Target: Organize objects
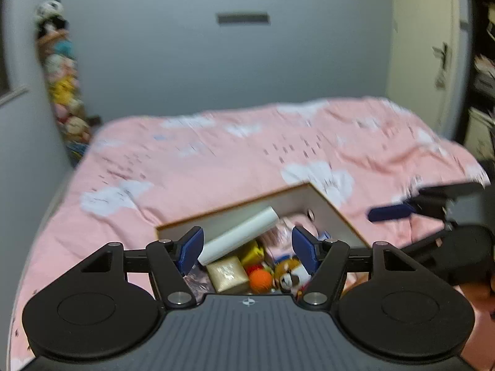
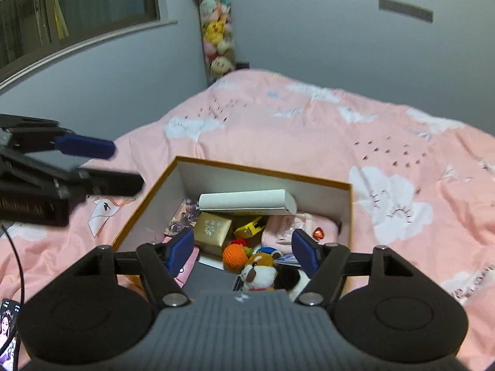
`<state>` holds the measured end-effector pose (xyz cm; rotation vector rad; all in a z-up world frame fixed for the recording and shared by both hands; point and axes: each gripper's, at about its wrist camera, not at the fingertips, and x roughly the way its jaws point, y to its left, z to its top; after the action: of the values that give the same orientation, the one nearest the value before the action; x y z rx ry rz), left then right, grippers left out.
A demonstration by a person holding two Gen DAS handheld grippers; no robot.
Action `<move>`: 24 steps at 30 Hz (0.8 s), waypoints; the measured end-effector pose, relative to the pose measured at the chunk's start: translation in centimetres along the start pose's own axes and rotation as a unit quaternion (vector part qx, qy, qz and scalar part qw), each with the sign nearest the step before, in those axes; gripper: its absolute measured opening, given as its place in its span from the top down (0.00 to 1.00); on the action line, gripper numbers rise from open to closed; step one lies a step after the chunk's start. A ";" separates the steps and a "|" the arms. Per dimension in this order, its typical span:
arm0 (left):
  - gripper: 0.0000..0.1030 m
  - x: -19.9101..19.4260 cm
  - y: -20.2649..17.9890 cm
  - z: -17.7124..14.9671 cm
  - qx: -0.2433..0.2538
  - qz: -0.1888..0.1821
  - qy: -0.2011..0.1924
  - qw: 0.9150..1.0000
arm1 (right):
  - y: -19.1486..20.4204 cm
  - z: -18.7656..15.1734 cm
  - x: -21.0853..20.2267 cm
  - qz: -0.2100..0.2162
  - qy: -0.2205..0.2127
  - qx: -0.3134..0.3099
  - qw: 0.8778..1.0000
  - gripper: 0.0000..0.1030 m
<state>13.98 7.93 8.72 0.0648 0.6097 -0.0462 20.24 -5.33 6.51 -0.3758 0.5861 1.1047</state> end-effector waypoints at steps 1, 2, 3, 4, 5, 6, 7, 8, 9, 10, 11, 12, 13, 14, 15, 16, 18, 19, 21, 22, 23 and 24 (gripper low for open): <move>0.25 -0.5 -0.3 -0.3 -0.005 0.011 -0.011 1.000 | 0.3 -0.4 -0.9 -0.005 -0.009 -0.001 1.000 0.26; 0.24 -1.2 -0.7 -0.6 -0.007 0.024 -0.020 0.999 | 0.5 -0.7 -1.5 -0.008 -0.015 -0.002 1.000 0.26; 0.24 -1.8 -1.2 -1.0 -0.010 0.036 -0.026 0.999 | 0.8 -1.2 -2.4 -0.011 -0.023 -0.004 1.000 0.25; 0.24 -2.4 -1.7 -1.4 -0.015 0.047 -0.030 0.998 | 1.1 -1.5 -3.1 -0.013 -0.030 -0.003 0.999 0.23; 0.24 -3.0 -2.1 -1.8 -0.023 0.054 -0.034 0.998 | 1.3 -2.0 -3.9 -0.015 -0.037 -0.002 0.999 0.22; 0.24 -3.4 -2.5 -2.3 -0.033 0.058 -0.041 0.997 | 1.5 -2.4 -4.5 -0.016 -0.041 0.000 0.999 0.21; 0.23 -3.6 -2.7 -2.9 -0.046 0.060 -0.045 0.996 | 1.6 -2.8 -4.9 -0.017 -0.044 0.003 0.999 0.20; 0.15 -3.8 -2.9 -3.4 -0.062 0.064 -0.045 0.995 | 1.7 -3.2 -5.4 -0.018 -0.047 0.008 0.999 0.20; 0.09 -3.9 -2.9 -4.0 -0.077 0.068 -0.048 0.994 | 1.7 -3.7 -5.8 -0.021 -0.050 0.014 0.998 0.18; 0.06 -4.0 -3.0 -4.7 -0.091 0.077 -0.051 0.992 | 1.7 -4.1 -6.1 -0.025 -0.053 0.019 0.998 0.16; 0.06 -3.8 -3.2 -5.2 -0.097 0.088 -0.048 0.990 | 1.7 -4.5 -6.3 -0.031 -0.056 0.024 0.998 0.16; 0.06 -3.8 -3.5 -5.8 -0.097 0.101 -0.045 0.989 | 1.7 -5.0 -6.6 -0.039 -0.060 0.028 0.997 0.15; 0.06 -3.6 -3.7 -6.3 -0.096 0.115 -0.038 0.988 | 1.7 -5.4 -6.8 -0.044 -0.063 0.030 0.997 0.14; 0.06 -3.3 -3.9 -6.7 -0.097 0.130 -0.028 0.986 | 1.8 -5.9 -6.9 -0.050 -0.065 0.032 0.996 0.14; 0.06 -3.2 -4.1 -7.3 -0.098 0.139 -0.025 0.985 | 1.8 -6.3 -7.0 -0.057 -0.066 0.033 0.996 0.13; 0.06 -3.1 -4.2 -7.8 -0.098 0.142 -0.022 0.985 | 1.8 -6.7 -7.0 -0.063 -0.066 0.034 0.995 0.13; 0.06 -2.6 -4.2 -8.7 -0.100 0.140 -0.007 0.985 | 1.7 -7.4 -6.8 -0.074 -0.063 0.037 0.995 0.12; 0.06 -2.4 -4.4 -9.1 -0.102 0.136 -0.001 0.985 | 1.6 -7.6 -6.6 -0.078 -0.060 0.039 0.994 0.11; 0.06 -1.8 -4.5 -10.1 -0.110 0.131 0.013 0.985 | 1.4 -8.2 -6.3 -0.087 -0.051 0.043 0.994 0.11; 0.06 -1.5 -4.5 -10.5 -0.116 0.132 0.023 0.984 | 1.3 -8.5 -6.1 -0.091 -0.047 0.044 0.994 0.11; 0.06 -1.2 -4.6 -11.0 -0.121 0.134 0.033 0.983 | 1.2 -8.8 -6.0 -0.096 -0.042 0.046 0.993 0.11; 0.06 -1.1 -4.8 -11.5 -0.124 0.136 0.039 0.982 | 1.2 -9.2 -5.8 -0.099 -0.038 0.047 0.993 0.11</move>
<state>6.21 4.02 -0.25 -0.0925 0.6769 0.2990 15.00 -14.13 2.83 -0.3019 0.5198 0.8937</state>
